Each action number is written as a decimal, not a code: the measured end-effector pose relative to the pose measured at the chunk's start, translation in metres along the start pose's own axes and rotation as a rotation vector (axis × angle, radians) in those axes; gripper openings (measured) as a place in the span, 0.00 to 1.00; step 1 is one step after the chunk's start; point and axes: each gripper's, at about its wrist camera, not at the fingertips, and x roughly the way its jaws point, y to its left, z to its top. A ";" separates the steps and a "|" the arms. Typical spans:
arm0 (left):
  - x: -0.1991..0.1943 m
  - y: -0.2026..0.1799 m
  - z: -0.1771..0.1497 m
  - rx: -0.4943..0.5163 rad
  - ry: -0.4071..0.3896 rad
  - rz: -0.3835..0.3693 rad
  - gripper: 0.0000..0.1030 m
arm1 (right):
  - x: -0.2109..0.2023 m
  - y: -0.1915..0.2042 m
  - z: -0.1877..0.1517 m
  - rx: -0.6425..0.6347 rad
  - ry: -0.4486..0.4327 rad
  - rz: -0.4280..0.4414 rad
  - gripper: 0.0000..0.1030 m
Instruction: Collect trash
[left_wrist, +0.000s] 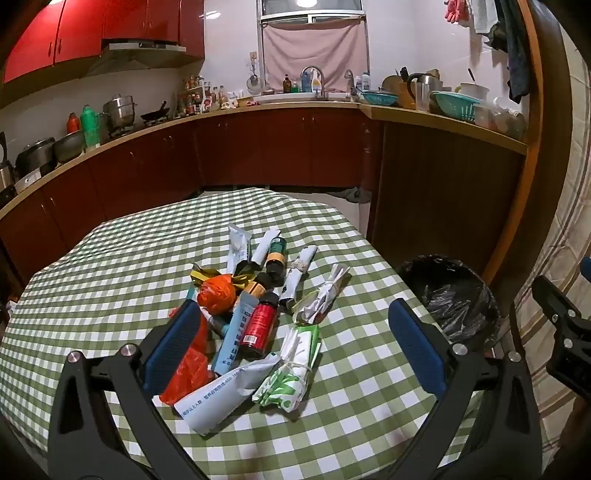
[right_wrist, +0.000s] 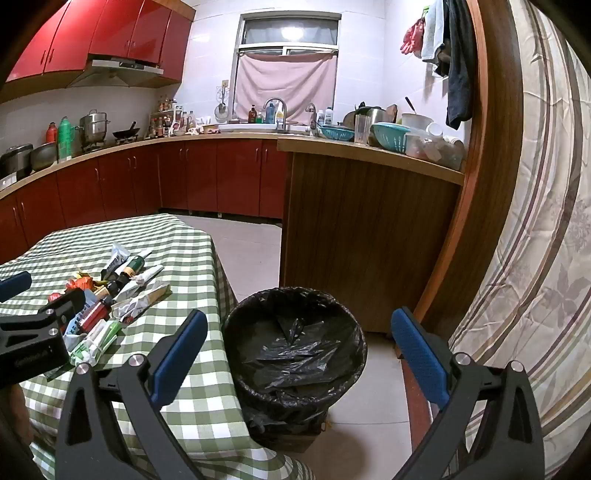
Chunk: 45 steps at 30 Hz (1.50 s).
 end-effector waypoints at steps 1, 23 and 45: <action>-0.001 0.000 0.000 -0.005 -0.009 -0.001 0.96 | 0.000 0.000 0.000 -0.001 -0.002 -0.002 0.94; 0.000 0.002 -0.001 -0.024 0.017 -0.002 0.96 | 0.001 0.000 -0.002 -0.003 0.001 -0.001 0.94; -0.001 0.000 -0.003 -0.012 0.016 -0.001 0.96 | 0.001 0.000 -0.002 -0.003 0.000 -0.002 0.94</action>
